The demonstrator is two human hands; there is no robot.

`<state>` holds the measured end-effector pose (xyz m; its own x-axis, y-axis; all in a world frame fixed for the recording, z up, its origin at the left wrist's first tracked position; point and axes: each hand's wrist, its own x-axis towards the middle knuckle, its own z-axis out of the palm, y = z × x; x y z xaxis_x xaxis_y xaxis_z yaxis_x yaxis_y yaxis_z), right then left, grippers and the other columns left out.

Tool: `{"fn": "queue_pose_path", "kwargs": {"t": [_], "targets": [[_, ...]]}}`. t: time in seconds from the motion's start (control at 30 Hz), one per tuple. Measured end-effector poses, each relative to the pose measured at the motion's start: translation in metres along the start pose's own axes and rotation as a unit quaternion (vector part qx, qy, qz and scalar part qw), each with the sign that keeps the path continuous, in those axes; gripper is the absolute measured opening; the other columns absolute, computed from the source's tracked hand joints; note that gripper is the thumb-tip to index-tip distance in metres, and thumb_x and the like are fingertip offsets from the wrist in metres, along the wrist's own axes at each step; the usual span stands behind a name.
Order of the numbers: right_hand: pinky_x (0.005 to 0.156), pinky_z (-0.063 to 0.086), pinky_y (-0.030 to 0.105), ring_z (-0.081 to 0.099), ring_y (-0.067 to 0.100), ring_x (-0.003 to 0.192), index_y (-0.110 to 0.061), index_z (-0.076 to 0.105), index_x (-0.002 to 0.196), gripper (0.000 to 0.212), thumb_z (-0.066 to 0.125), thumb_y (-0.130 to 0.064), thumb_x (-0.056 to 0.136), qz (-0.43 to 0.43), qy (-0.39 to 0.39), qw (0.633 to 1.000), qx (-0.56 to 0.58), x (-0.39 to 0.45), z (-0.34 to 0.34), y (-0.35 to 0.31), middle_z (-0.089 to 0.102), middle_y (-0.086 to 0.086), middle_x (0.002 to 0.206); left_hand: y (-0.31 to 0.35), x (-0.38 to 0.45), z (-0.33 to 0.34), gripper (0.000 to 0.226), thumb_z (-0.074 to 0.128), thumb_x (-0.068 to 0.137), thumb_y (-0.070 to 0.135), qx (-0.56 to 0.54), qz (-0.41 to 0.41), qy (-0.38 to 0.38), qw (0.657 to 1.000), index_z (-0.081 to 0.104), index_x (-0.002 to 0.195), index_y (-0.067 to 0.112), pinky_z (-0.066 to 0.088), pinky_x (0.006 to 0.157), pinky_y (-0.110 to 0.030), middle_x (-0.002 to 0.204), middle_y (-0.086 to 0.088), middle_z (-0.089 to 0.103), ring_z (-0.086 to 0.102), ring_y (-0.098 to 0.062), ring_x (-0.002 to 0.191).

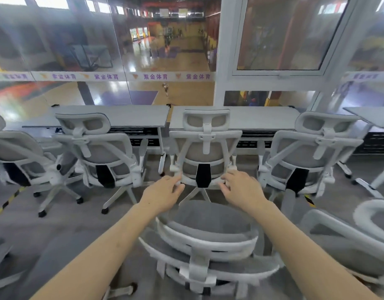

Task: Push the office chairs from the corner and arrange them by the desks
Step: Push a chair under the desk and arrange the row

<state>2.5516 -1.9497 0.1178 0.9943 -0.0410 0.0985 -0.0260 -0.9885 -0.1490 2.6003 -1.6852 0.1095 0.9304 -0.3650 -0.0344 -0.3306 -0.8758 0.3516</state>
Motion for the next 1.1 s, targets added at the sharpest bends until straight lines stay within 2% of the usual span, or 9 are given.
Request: {"fn": "queue_pose_path", "kwargs": {"t": [0.2, 0.3, 0.4, 0.5, 0.63, 0.83, 0.9, 1.0, 1.1], "targets": [[0.093, 0.053, 0.044, 0.06, 0.021, 0.118, -0.035, 0.064, 0.132, 0.041, 0.044, -0.054, 0.102, 0.011, -0.038, 0.999, 0.008, -0.096, 0.006, -0.037, 0.063, -0.009, 0.132, -0.029, -0.085, 0.003, 0.046, 0.036, 0.108, 0.054, -0.031, 0.029, -0.039, 0.998, 0.065, 0.134, 0.029, 0.044, 0.105, -0.038, 0.141, 0.007, 0.057, 0.051, -0.017, 0.134], [0.097, 0.052, 0.044, 0.064, 0.018, 0.114, -0.039, 0.067, 0.126, 0.044, 0.038, -0.062, 0.102, 0.01, -0.063, 0.997, 0.033, -0.134, 0.018, -0.046, 0.067, -0.013, 0.125, -0.026, -0.111, 0.003, 0.049, 0.035, 0.11, 0.052, 0.043, 0.048, -0.086, 0.994, 0.05, 0.151, 0.032, 0.036, 0.116, -0.04, 0.165, 0.01, 0.032, 0.033, -0.013, 0.15], [0.121, 0.029, 0.045, 0.062, 0.011, 0.121, -0.041, 0.066, 0.132, 0.037, 0.038, -0.05, 0.109, 0.005, -0.055, 0.996, 0.076, -0.156, 0.03, -0.052, 0.069, -0.018, 0.129, -0.026, -0.124, 0.01, 0.06, 0.036, 0.105, 0.061, 0.064, 0.04, -0.052, 0.996, 0.037, 0.159, 0.033, 0.035, 0.112, -0.037, 0.167, 0.012, 0.028, 0.037, -0.008, 0.147], [0.128, 0.01, 0.043, 0.054, 0.006, 0.131, -0.039, 0.063, 0.138, 0.037, 0.039, -0.046, 0.11, 0.011, -0.066, 0.992, 0.103, -0.162, 0.03, -0.047, 0.064, -0.02, 0.136, -0.026, -0.13, 0.026, 0.062, 0.036, 0.102, 0.066, 0.022, 0.014, -0.017, 1.0, 0.039, 0.157, 0.036, 0.033, 0.112, -0.04, 0.164, 0.016, 0.032, 0.04, -0.006, 0.144], [0.128, 0.01, 0.049, 0.053, 0.012, 0.132, -0.038, 0.065, 0.135, 0.036, 0.041, -0.046, 0.11, 0.004, -0.066, 0.991, 0.119, -0.169, 0.023, -0.03, 0.068, -0.013, 0.13, -0.014, -0.137, 0.038, 0.062, 0.036, 0.098, 0.072, 0.011, 0.005, -0.007, 1.0, 0.045, 0.152, 0.04, 0.022, 0.122, -0.052, 0.158, 0.016, 0.039, 0.042, -0.008, 0.142], [0.125, 0.008, 0.05, 0.028, 0.023, 0.154, -0.034, 0.062, 0.139, 0.037, 0.038, -0.041, 0.111, 0.001, -0.025, 0.994, 0.107, -0.182, 0.032, -0.01, 0.06, -0.013, 0.142, 0.008, -0.155, 0.053, 0.063, 0.038, 0.097, 0.074, -0.037, -0.022, -0.002, 0.999, 0.045, 0.151, 0.042, 0.02, 0.123, -0.052, 0.153, 0.014, 0.041, 0.05, -0.01, 0.134], [0.127, 0.011, 0.05, 0.022, 0.025, 0.156, -0.035, 0.057, 0.144, 0.04, 0.037, -0.043, 0.111, 0.0, -0.008, 0.996, 0.094, -0.187, 0.038, -0.003, 0.053, -0.01, 0.15, 0.015, -0.157, 0.057, 0.064, 0.038, 0.098, 0.074, -0.04, -0.027, 0.003, 0.999, 0.044, 0.153, 0.041, 0.023, 0.122, -0.051, 0.154, 0.015, 0.04, 0.051, -0.01, 0.133], [0.129, 0.002, 0.046, 0.004, 0.016, 0.16, -0.039, 0.036, 0.158, 0.053, 0.038, -0.053, 0.107, 0.013, -0.01, 0.998, 0.061, -0.201, 0.043, 0.005, 0.026, -0.01, 0.169, 0.021, -0.16, 0.066, 0.067, 0.035, 0.098, 0.075, -0.046, -0.037, 0.029, 0.998, 0.04, 0.155, 0.042, 0.027, 0.12, -0.052, 0.158, 0.014, 0.037, 0.049, -0.011, 0.136], [0.129, -0.001, 0.05, -0.009, 0.012, 0.159, -0.038, 0.014, 0.165, 0.065, 0.038, -0.053, 0.107, 0.021, 0.022, 0.999, 0.026, -0.223, 0.052, 0.018, 0.002, -0.01, 0.173, 0.021, -0.17, 0.087, 0.072, 0.031, 0.101, 0.071, -0.052, -0.051, 0.075, 0.994, 0.021, 0.163, 0.036, 0.027, 0.121, -0.054, 0.169, 0.01, 0.023, 0.039, -0.015, 0.147]]}}
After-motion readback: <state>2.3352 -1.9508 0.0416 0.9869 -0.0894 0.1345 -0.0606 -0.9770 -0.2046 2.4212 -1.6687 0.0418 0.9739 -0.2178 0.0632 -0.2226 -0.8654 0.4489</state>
